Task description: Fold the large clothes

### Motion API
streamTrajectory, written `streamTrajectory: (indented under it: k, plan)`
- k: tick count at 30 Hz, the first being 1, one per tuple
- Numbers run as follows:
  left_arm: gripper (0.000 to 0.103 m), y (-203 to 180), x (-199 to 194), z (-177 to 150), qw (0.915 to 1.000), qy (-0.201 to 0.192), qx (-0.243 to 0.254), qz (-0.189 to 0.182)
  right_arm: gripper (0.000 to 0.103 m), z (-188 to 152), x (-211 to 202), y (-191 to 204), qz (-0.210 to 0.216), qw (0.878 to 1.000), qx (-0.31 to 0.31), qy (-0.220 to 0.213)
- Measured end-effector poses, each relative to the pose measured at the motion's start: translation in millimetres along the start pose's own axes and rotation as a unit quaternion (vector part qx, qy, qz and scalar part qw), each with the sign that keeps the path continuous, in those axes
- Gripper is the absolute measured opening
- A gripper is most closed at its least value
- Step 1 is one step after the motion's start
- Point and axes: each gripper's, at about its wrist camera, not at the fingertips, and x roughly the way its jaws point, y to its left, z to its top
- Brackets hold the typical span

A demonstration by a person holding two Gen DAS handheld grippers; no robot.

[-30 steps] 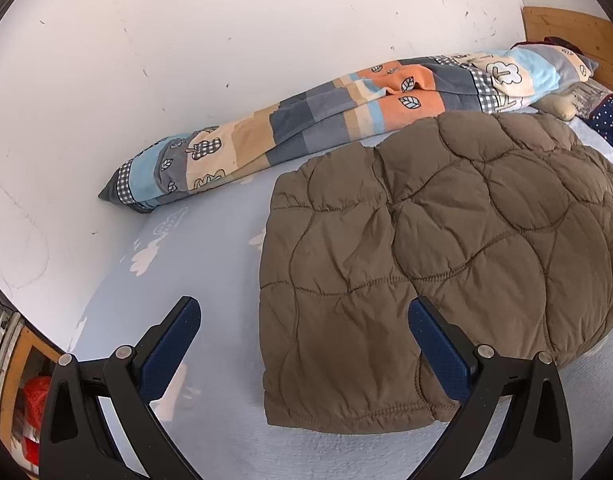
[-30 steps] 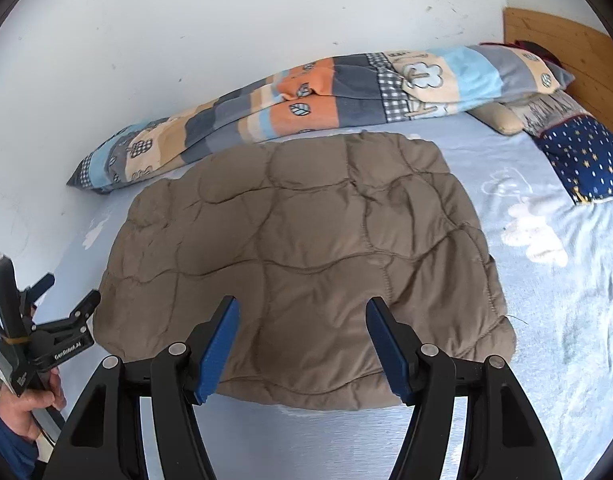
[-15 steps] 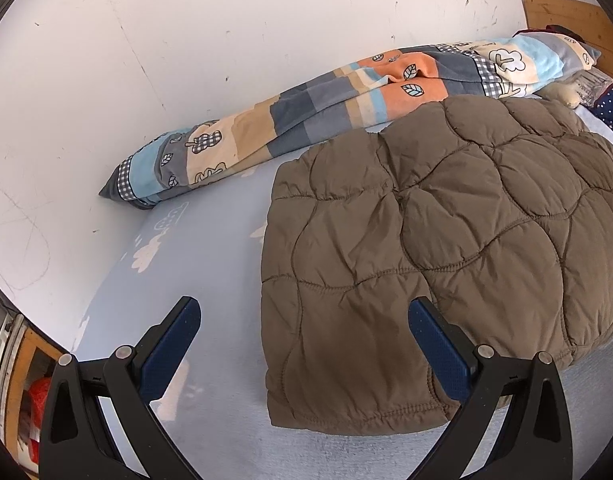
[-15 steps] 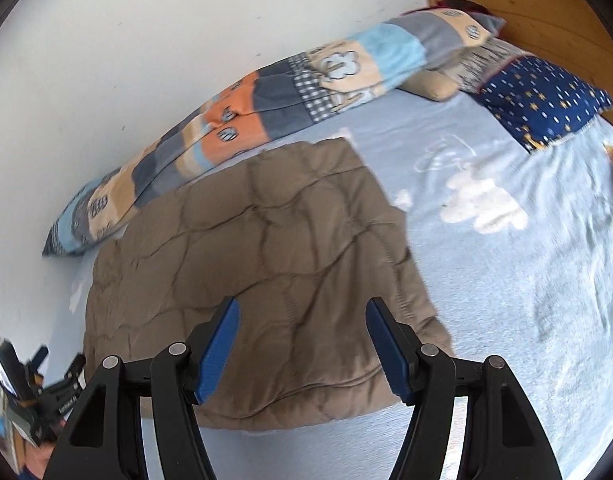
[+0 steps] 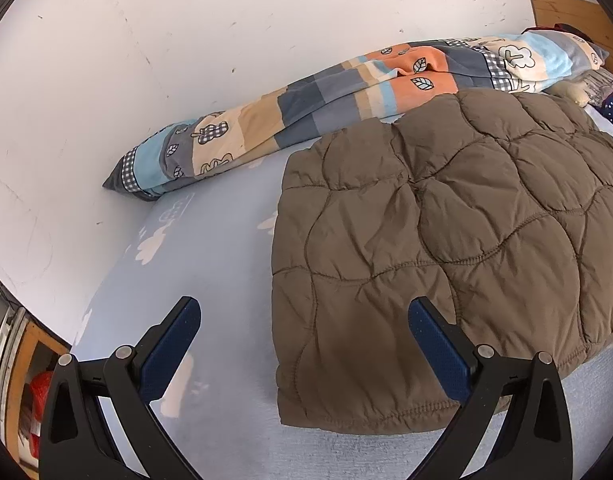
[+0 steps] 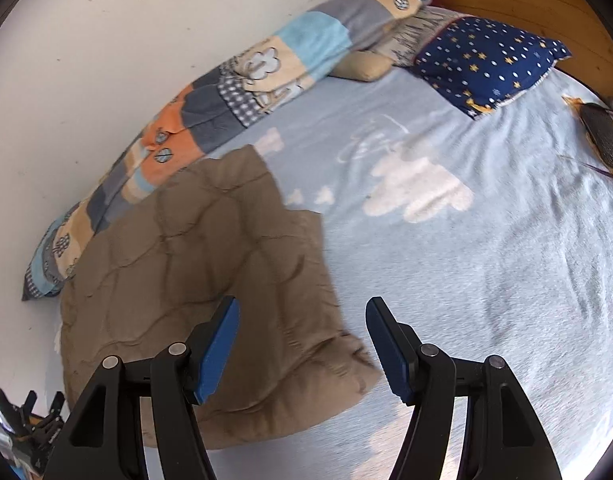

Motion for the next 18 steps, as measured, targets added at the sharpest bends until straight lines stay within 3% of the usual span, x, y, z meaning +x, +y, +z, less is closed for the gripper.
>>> streamTrajectory:
  k: [7,18]
  plan:
    - [0.103,-2,3,-2,1.0,0.006,0.007,0.002,0.069,-1,27,-14,-0.029,0.999,-0.013,0.033]
    - [0.103,6,9,0,0.9998,0.017,-0.011,-0.006,0.073,-3,42,-20,-0.024,0.998,-0.02,0.053]
